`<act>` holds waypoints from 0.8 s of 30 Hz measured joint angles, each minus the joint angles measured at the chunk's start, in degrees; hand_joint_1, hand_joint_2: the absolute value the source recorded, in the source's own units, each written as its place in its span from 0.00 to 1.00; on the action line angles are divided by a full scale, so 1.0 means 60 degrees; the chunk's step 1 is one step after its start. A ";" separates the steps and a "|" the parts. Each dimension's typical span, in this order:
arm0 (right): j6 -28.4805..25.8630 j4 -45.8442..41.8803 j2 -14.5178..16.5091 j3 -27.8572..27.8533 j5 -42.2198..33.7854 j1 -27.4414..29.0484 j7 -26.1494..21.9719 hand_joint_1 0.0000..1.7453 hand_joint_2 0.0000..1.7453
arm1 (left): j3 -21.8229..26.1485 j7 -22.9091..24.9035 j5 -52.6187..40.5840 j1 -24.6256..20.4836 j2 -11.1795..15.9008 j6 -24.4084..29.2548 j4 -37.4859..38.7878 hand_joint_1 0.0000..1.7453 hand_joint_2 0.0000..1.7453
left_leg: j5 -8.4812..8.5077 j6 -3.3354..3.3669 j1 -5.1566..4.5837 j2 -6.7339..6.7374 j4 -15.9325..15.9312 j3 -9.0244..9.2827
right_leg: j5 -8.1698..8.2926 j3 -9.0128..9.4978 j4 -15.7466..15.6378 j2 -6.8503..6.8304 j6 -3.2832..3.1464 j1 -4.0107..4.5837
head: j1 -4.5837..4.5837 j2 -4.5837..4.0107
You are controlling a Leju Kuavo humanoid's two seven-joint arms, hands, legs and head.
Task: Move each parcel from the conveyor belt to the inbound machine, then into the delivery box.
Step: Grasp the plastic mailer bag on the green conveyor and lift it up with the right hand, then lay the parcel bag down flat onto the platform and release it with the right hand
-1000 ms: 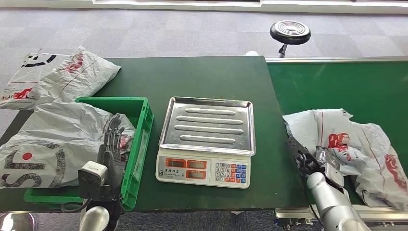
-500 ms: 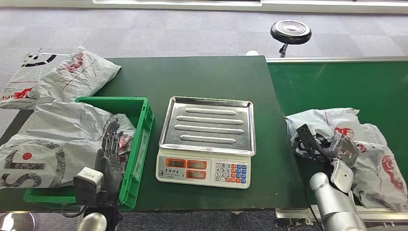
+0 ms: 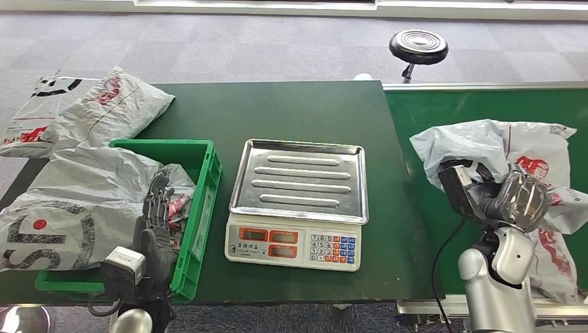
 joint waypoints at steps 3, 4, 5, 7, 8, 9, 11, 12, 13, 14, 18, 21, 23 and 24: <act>0.0000 -0.0167 0.0000 0.0020 0.0000 0.0057 0.0005 1.00 1.00 | 0.0000 0.0000 -0.0001 0.0005 -0.0003 0.0000 -0.0002 0.00 0.00 | 0.0002 0.0002 0.0000 -0.0001 0.0000 0.0000 | 0.0001 0.0000 0.0000 0.0000 0.0000 0.0000 | 0.0000 0.0000; 0.0000 -0.0202 0.0000 0.0033 0.0001 0.0068 0.0005 1.00 1.00 | 0.0000 0.0000 -0.0001 0.0005 -0.0004 0.0000 -0.0002 0.00 0.00 | 0.0002 0.0002 0.0000 0.0000 0.0000 0.0000 | 0.0001 0.0000 0.0000 0.0000 0.0000 0.0000 | 0.0000 0.0000; -0.0015 -0.0230 0.0000 0.0046 0.0026 0.0075 0.0012 1.00 1.00 | 0.0000 -0.0001 -0.0001 0.0005 -0.0005 0.0001 -0.0002 0.00 0.00 | 0.0002 0.0002 0.0000 0.0000 0.0000 0.0001 | 0.0001 0.0000 0.0000 0.0001 0.0000 0.0000 | 0.0000 0.0000; -0.0200 -0.0297 0.0000 0.0062 0.0336 0.0092 0.0190 1.00 1.00 | 0.0000 -0.0008 -0.0004 0.0005 -0.0010 0.0011 -0.0002 0.00 0.00 | 0.0002 0.0002 0.0000 0.0000 0.0000 0.0000 | 0.0001 -0.0001 0.0000 -0.0001 0.0000 0.0000 | 0.0000 0.0000; -0.0388 -0.0364 0.0000 0.0066 0.0669 0.0112 0.0392 1.00 1.00 | 0.0001 -0.0017 -0.0010 0.0006 -0.0018 0.0021 -0.0002 0.00 0.00 | 0.0002 0.0002 0.0000 -0.0001 0.0000 0.0000 | 0.0000 -0.0002 0.0000 -0.0003 0.0000 0.0000 | 0.0000 0.0000; -0.0618 -0.0473 -0.0004 0.0067 0.1095 0.0142 0.0660 1.00 1.00 | 0.0002 -0.0028 -0.0018 0.0006 -0.0032 0.0031 -0.0002 0.00 0.00 | 0.0002 0.0002 0.0000 -0.0001 0.0001 -0.0001 | 0.0000 -0.0002 0.0000 -0.0005 0.0000 0.0000 | 0.0000 0.0000; -0.1096 -0.0829 -0.0025 0.0067 0.1926 0.0234 0.1173 1.00 1.00 | 0.0004 -0.0054 -0.0047 0.0005 -0.0075 0.0049 -0.0002 0.00 0.00 | 0.0002 0.0002 0.0000 -0.0001 0.0001 -0.0002 | 0.0000 -0.0003 0.0000 -0.0006 0.0000 0.0000 | 0.0000 0.0000; -0.1324 -0.1073 -0.0046 0.0067 0.2220 0.0287 0.1318 1.00 1.00 | 0.0004 -0.0064 -0.0085 0.0003 -0.0104 0.0069 -0.0001 0.00 0.00 | 0.0001 0.0002 -0.0001 -0.0001 0.0001 -0.0002 | 0.0000 -0.0004 0.0000 -0.0005 0.0000 -0.0001 | 0.0000 0.0000; -0.1533 -0.1347 -0.0062 0.0066 0.2405 0.0341 0.1341 1.00 1.00 | 0.0004 -0.0076 -0.0137 -0.0003 -0.0137 0.0097 0.0002 0.00 0.00 | 0.0001 0.0002 -0.0001 0.0000 0.0001 -0.0003 | 0.0000 -0.0004 0.0000 -0.0002 0.0000 -0.0001 | 0.0000 0.0000; -0.1703 -0.1655 -0.0067 0.0073 0.2455 0.0390 0.1215 1.00 1.00 | 0.0004 -0.0102 -0.0198 -0.0014 -0.0167 0.0147 0.0010 0.00 0.00 | 0.0000 0.0002 -0.0001 0.0000 0.0001 -0.0005 | 0.0000 -0.0005 0.0000 -0.0001 0.0000 -0.0001 | 0.0000 0.0000; -0.1787 -0.2736 0.0168 0.0645 0.0891 0.0386 -0.0713 1.00 1.00 | 0.0004 -0.0376 -0.0361 -0.0153 -0.0221 0.0416 0.0118 0.00 0.00 | -0.0002 -0.0003 0.0004 0.0024 -0.0006 0.0001 | 0.0001 -0.0007 0.0001 0.0014 -0.0001 0.0005 | 0.0000 0.0000; -0.1657 -0.2906 0.0479 0.1726 -0.0288 0.0242 -0.1624 1.00 1.00 | 0.0003 -0.0537 -0.0373 -0.0404 -0.0219 0.0492 0.0265 0.00 0.00 | 0.0009 -0.0013 0.0010 0.0032 -0.0008 0.0014 | 0.0002 -0.0006 0.0003 0.0019 -0.0003 0.0009 | 0.0000 0.0000; -0.1576 -0.2895 0.0644 0.2368 -0.0872 0.0132 -0.1958 1.00 1.00 | -0.0003 -0.0591 -0.0396 -0.0565 -0.0219 0.0529 0.0351 0.00 0.00 | 0.0024 -0.0017 0.0015 0.0016 -0.0008 0.0007 | 0.0002 -0.0004 0.0006 0.0004 -0.0003 0.0013 | 0.0000 0.0000; -0.1506 -0.2854 0.0715 0.2641 -0.1234 0.0048 -0.2165 1.00 1.00 | -0.0006 -0.0612 -0.0410 -0.0634 -0.0219 0.0552 0.0389 0.00 0.00 | 0.0029 -0.0017 0.0016 0.0008 -0.0008 0.0002 | 0.0003 -0.0003 0.0008 -0.0003 -0.0004 0.0014 | 0.0000 0.0000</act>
